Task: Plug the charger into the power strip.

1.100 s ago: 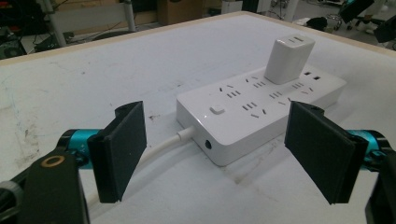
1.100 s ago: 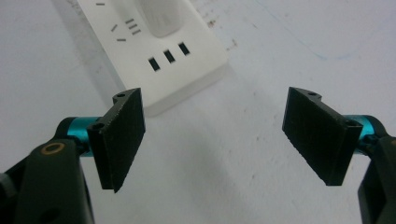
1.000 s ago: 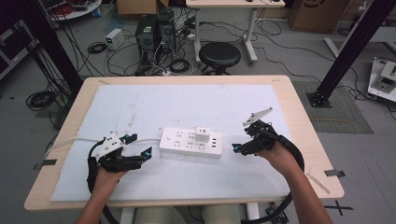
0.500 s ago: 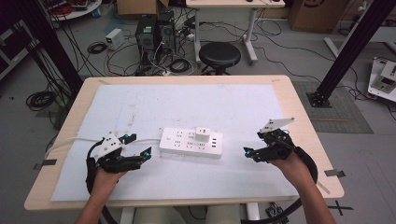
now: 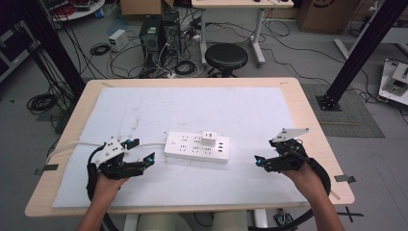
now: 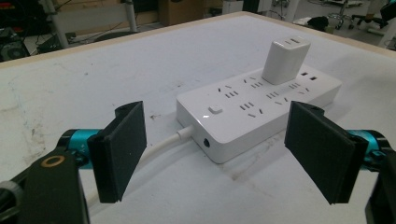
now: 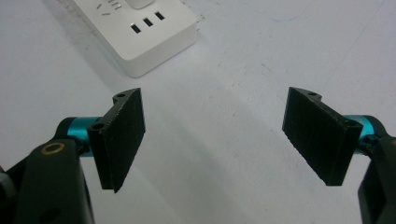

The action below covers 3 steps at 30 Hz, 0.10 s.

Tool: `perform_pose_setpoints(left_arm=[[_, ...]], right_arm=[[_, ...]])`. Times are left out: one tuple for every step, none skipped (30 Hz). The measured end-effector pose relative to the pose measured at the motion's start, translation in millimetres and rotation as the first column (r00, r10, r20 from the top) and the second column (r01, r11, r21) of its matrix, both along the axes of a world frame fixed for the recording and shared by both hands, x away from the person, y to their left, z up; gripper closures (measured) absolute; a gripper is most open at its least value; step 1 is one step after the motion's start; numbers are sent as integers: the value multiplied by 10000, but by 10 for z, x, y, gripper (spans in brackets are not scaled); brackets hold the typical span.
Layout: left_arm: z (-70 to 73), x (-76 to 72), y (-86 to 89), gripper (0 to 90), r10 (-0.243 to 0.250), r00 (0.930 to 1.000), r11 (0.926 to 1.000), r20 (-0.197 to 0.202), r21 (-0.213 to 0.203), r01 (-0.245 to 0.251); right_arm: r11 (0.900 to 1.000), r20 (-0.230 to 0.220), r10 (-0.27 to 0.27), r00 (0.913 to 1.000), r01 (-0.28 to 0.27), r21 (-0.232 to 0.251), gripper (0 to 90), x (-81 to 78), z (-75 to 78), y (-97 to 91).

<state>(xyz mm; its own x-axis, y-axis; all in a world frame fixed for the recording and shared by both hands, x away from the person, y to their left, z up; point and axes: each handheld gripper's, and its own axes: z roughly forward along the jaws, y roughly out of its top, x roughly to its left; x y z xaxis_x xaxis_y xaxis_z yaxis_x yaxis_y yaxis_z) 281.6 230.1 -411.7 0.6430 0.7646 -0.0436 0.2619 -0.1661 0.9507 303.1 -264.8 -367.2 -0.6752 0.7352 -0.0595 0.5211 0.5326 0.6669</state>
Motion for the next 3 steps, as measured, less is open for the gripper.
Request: perform_pose_setpoints(left_arm=[[1,-2,3,208,34,10000,10000,33,-2,-34],[1,-6,7,208,45,10000,10000,25,-4,-45],[2,-8,14,208,31,10000,10000,13,29,-31]], right_arm=[[10000,23,-14,10000,14,32,217,-2,-7,-6],[10000,25,-63,10000,63,62,217,-5,-12,-13],[9999,14,-103,9999,103,104,217,-7,-14,-22]])
